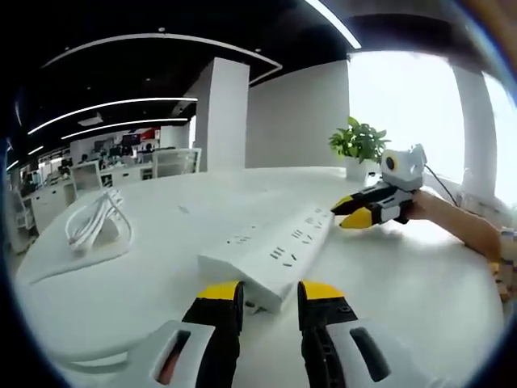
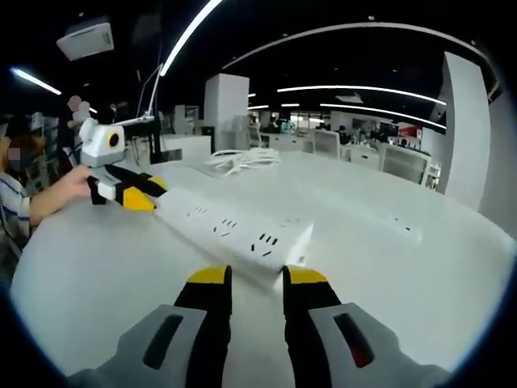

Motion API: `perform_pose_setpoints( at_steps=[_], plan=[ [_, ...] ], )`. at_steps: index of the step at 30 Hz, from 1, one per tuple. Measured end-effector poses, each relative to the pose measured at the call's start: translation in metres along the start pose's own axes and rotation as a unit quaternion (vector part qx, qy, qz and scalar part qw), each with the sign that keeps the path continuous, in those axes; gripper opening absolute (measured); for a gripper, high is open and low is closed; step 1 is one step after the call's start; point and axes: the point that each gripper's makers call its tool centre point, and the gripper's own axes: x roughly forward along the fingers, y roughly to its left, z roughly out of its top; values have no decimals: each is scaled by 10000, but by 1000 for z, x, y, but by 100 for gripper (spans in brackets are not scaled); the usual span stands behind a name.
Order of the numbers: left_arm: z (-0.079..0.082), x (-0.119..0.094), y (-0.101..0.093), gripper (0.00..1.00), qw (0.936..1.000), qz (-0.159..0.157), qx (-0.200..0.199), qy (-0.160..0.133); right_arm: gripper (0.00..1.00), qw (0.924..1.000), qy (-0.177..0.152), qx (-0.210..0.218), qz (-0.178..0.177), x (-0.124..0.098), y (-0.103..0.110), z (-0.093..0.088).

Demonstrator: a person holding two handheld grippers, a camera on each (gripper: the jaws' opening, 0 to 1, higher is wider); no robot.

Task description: Straighten the power strip on the desk, plug the charger into it

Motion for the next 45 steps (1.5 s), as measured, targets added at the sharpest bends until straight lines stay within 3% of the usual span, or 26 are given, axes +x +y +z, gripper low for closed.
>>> perform_pose_setpoints(
  at_steps=[10, 33, 45],
  plan=[
    [-2, -3, -2, 27, 10000, -41, 10, 54, 24, 9999, 69, -63, 113, -5, 7, -1],
    [-6, -10, -8, 27, 9998, -112, -108, 105, 23, 9998, 184, 118, -7, -7, 12, -1],
    [-7, -14, -9, 27, 9997, -111, -97, 170, 23, 9997, 174, 167, 27, -15, 24, -2]
  ],
)
